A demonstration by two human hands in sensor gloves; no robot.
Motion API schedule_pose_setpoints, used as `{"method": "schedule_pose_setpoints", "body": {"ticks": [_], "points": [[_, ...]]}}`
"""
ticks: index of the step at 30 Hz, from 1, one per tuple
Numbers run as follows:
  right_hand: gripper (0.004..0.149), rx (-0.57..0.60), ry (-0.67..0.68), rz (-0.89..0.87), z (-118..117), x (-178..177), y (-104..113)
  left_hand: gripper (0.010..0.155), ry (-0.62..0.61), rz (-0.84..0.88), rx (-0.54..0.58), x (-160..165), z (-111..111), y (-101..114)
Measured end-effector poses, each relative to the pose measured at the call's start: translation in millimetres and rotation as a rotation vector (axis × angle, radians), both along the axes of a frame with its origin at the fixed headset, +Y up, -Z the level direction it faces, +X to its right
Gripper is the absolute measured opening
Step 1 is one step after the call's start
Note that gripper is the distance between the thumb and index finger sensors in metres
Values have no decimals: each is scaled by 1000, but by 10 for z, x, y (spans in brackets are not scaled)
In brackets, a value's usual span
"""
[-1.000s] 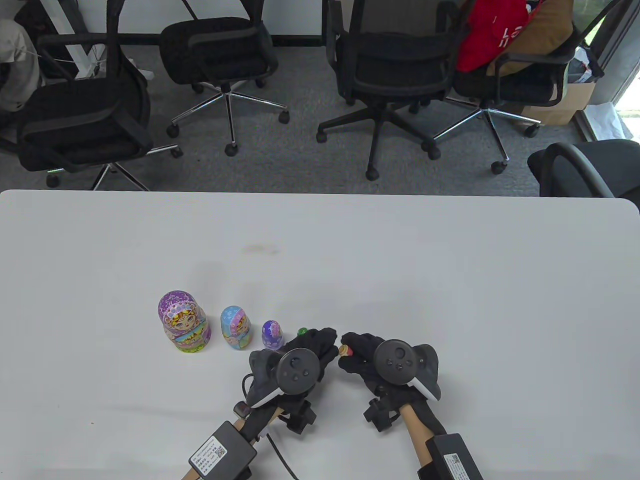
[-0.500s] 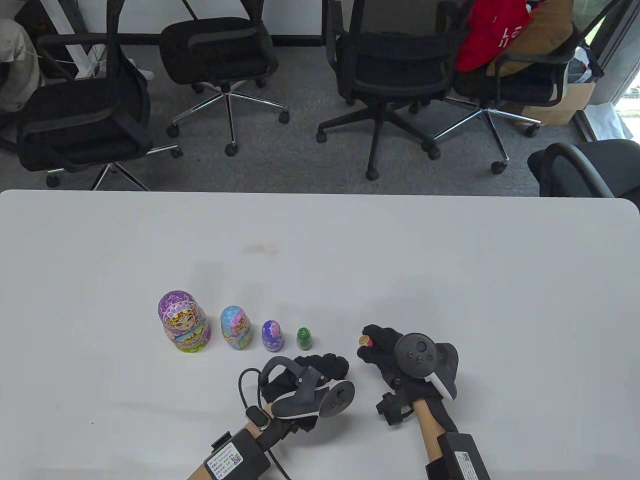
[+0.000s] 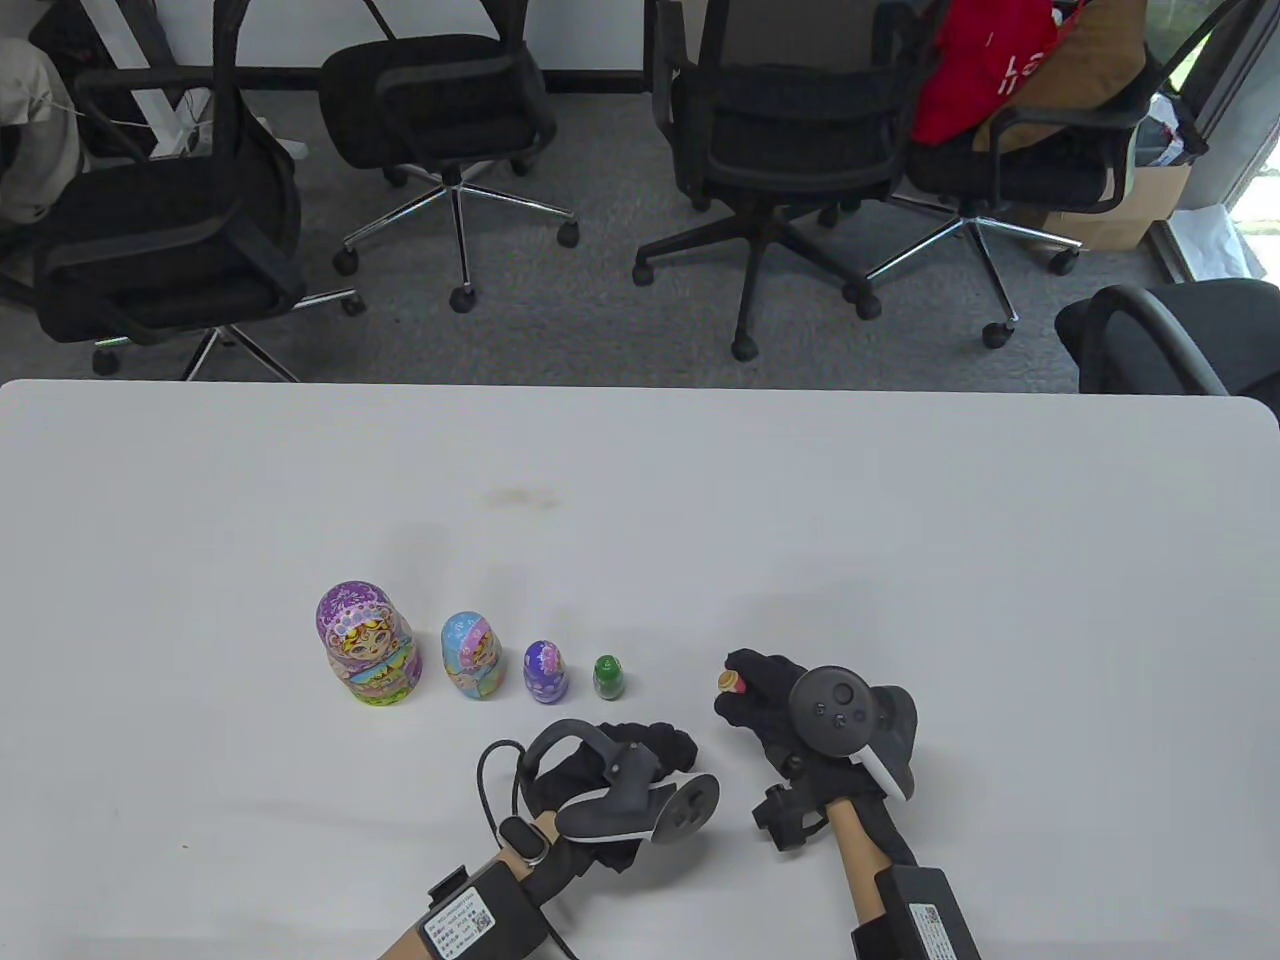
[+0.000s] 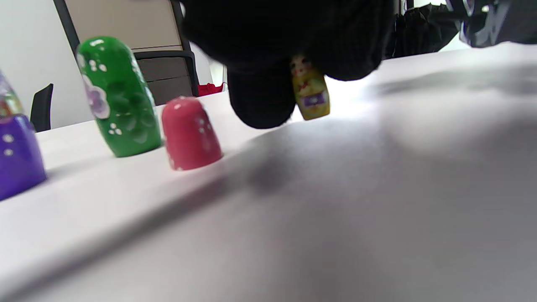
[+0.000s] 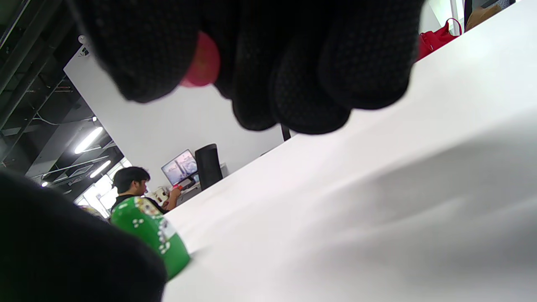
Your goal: Separate nested Russian dolls into individual dolls
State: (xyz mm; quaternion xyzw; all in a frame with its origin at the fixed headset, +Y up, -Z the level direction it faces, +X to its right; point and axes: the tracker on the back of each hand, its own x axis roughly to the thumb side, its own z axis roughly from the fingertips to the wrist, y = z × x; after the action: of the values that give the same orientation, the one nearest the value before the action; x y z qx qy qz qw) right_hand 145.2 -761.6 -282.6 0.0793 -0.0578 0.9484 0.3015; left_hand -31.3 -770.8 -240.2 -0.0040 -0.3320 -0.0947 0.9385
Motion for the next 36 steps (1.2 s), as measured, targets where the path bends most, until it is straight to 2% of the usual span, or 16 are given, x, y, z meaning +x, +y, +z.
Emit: {"method": "schedule_pose_setpoints", "body": {"ticks": [8,15,18,28,36], "points": [[55,3,0,3,-1,2,1,45,7,-26,-25,-1,-10,-44],[55,5,-2,-2,-2,7,3,48,85,91,-32,-137,-90,181],[55,4,0,1,-2,5,2,51,140,71,-28,-216,-152,208],[55,3,4,13,2,-1,-4,55,203,-94,-85,-272,-259,-5],[55,1,9,18,4,-16,-5,50,205,-55,-96,-308,-294,-65]]}}
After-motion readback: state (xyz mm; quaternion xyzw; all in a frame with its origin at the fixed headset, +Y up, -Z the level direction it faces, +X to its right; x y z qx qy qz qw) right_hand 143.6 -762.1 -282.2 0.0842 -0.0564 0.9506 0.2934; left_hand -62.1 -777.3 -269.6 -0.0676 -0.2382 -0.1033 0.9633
